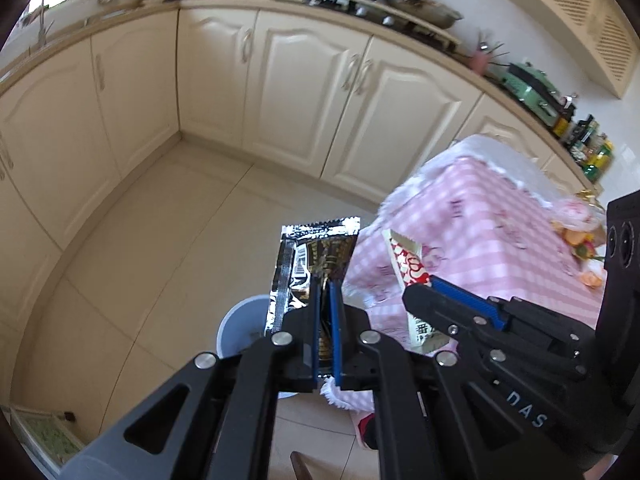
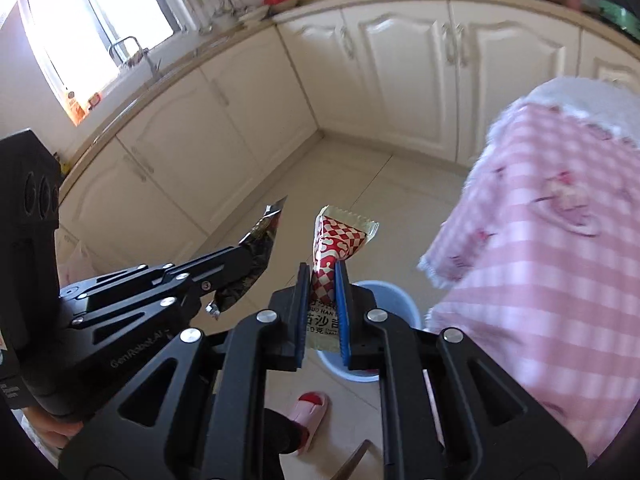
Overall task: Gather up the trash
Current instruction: 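Open both tools over the blue bin to drop both packets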
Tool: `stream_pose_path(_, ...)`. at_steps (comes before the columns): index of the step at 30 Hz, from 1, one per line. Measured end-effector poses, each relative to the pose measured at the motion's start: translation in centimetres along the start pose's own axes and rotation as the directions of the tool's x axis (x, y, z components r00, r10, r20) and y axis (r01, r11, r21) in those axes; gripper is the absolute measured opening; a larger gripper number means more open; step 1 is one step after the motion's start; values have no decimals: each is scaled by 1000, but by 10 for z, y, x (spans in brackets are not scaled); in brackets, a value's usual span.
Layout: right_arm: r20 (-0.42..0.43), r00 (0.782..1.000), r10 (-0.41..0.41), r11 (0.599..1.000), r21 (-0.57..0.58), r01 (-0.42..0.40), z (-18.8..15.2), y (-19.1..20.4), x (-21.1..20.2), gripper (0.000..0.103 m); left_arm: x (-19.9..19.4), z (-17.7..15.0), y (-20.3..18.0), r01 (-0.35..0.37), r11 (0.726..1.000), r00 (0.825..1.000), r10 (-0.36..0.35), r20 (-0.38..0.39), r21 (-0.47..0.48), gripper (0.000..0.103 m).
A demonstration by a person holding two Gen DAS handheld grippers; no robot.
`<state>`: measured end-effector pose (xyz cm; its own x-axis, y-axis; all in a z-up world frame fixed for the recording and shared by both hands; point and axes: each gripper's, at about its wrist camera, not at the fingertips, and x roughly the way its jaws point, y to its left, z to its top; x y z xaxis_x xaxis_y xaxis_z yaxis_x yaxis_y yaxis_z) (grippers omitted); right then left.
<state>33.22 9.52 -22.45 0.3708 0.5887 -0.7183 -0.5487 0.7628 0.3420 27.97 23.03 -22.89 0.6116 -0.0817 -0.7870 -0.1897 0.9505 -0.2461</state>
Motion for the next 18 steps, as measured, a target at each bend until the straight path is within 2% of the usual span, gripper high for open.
stream_pose_path(6, -35, 999, -10, 1000, 16, 11, 1, -13, 25, 13, 35, 7, 7, 15, 1000, 998, -16, -57, -21, 7)
stream_pose_path(7, -38, 999, -10, 1000, 18, 11, 2, -15, 25, 13, 36, 8, 6, 12, 1000, 998, -13, -54, -16, 11)
stream_pose_path(8, -40, 999, -14, 1000, 19, 14, 2, -16, 29, 13, 38, 8, 5, 3, 1000, 999, -4, -51, -8, 20)
stream_pose_path(10, -49, 999, -13, 1000, 19, 14, 1, -19, 31, 13, 39, 10, 5, -23, 1000, 999, 23, -40, -1, 28)
stream_pose_path(18, -82, 997, 2, 1000, 1, -2, -2, -8, 51, 13, 32, 10, 25, -84, 996, 996, 83, -24, -40, 29)
